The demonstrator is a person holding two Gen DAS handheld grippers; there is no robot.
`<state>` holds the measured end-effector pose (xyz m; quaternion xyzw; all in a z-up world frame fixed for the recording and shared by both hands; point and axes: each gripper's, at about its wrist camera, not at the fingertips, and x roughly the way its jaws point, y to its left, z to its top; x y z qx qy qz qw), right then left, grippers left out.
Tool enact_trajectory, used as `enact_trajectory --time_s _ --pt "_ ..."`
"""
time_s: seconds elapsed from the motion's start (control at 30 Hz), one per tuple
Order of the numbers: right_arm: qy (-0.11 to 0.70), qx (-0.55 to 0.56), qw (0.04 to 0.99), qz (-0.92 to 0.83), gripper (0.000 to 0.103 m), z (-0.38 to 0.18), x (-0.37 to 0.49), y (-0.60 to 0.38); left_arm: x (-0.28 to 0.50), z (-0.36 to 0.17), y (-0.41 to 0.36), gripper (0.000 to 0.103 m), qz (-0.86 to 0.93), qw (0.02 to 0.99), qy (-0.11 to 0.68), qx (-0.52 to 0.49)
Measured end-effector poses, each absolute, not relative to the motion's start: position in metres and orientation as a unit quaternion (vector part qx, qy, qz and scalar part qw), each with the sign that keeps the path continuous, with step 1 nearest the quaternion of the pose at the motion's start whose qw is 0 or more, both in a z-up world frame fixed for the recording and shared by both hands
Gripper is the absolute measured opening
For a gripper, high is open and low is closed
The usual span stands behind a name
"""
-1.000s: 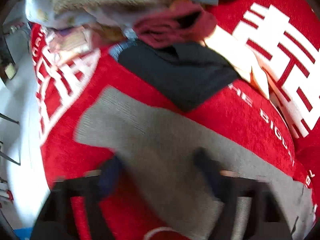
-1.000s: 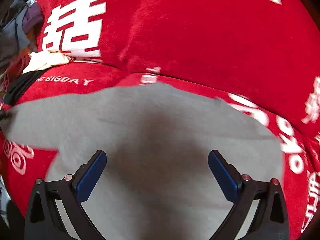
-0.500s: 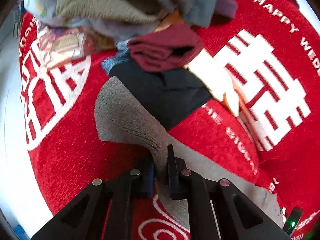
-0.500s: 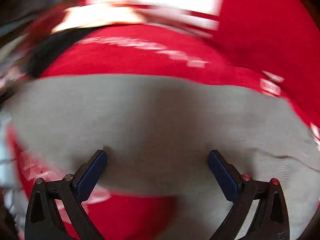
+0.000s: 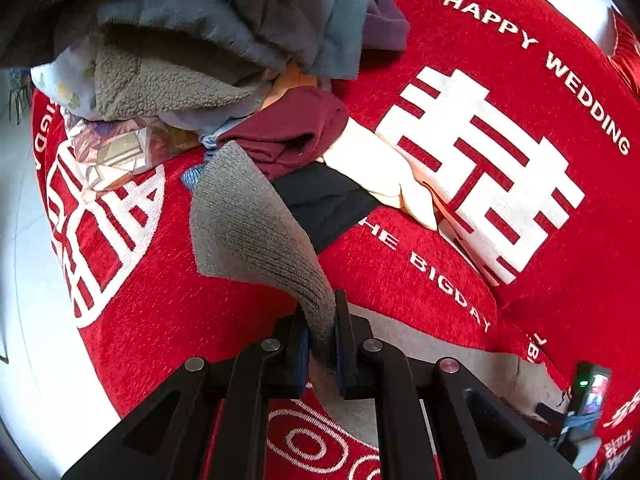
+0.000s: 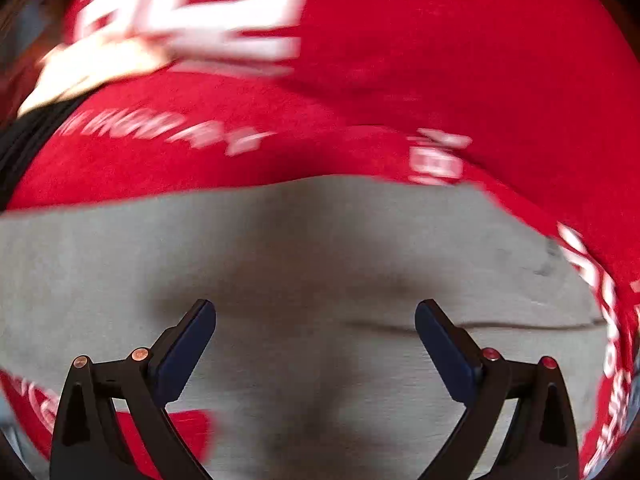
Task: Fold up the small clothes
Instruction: 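Fold the sleeve across the shirt body with the left tool, then open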
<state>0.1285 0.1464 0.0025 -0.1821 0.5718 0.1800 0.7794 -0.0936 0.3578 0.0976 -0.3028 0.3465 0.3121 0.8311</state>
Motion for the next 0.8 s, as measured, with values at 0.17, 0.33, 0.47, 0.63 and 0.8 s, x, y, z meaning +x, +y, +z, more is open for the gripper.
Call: enact_trajectory --time_s 0.17,0.33,0.47,0.63,0.8 --pt "0.567 -0.175 0.719 0.361 0.099 0.026 0.054 0.21 -0.093 0.102 0.345 0.011 0.31 0.827 0.364 -0.297" --pt "0.538 -0.159 0.755 0.339 0.099 0.051 0.062 0.151 -0.069 0.108 0.309 0.01 0.287 0.83 0.391 -0.274" --pt "0.545 -0.133 0.787 0.258 0.099 0.05 0.1 0.054 -0.031 0.13 0.25 0.01 0.243 0.852 0.403 -0.23" --pt "0.557 -0.102 0.811 0.149 0.099 0.039 0.14 -0.067 0.022 0.162 0.145 0.01 0.17 0.88 0.409 -0.168" --pt "0.577 -0.019 0.806 0.136 0.1 0.019 0.153 -0.131 0.06 0.186 0.05 0.01 0.104 0.894 0.413 -0.138"
